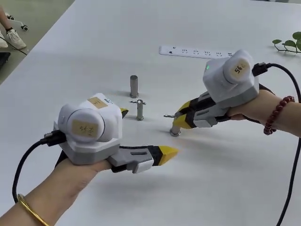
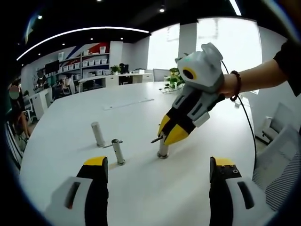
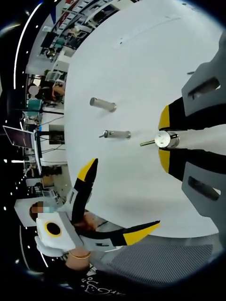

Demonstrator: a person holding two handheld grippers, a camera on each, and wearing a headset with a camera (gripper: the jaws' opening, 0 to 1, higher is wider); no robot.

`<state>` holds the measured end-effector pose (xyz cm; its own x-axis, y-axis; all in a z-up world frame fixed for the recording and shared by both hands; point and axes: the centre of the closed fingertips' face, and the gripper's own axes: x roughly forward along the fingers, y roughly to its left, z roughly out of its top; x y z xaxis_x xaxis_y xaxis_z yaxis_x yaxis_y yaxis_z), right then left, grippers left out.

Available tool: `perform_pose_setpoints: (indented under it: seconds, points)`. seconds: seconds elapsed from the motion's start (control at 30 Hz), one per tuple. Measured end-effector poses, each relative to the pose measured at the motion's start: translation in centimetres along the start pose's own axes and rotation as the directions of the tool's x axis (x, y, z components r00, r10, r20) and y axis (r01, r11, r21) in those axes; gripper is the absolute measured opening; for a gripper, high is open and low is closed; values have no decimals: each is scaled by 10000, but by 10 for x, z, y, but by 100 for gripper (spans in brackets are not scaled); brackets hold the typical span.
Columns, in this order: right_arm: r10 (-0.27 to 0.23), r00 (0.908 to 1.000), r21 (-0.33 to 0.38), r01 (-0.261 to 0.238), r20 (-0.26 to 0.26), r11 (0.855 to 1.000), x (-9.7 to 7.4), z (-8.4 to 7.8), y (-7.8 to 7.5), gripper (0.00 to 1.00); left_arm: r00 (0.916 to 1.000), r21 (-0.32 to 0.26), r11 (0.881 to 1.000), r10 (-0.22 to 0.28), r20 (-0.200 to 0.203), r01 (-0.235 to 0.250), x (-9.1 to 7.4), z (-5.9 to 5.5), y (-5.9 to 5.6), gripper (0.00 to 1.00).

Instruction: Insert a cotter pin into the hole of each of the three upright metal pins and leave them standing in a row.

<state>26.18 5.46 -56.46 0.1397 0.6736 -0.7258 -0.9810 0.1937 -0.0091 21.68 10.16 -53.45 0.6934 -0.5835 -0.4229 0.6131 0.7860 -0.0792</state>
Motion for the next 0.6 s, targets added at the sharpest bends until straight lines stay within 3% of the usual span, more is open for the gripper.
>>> perform_pose_setpoints:
  seconds: [0.3,0.6]
  points:
    - [-107,9999,18,107,-75,9999,0,1,-1,8,9993,139,9993,358,69,-359,-4,1,9,95]
    - [-157,9997,18,158,-171,9999,2,3,-9,8,9991,101,9992,396,140,-398,-4,2,13,99]
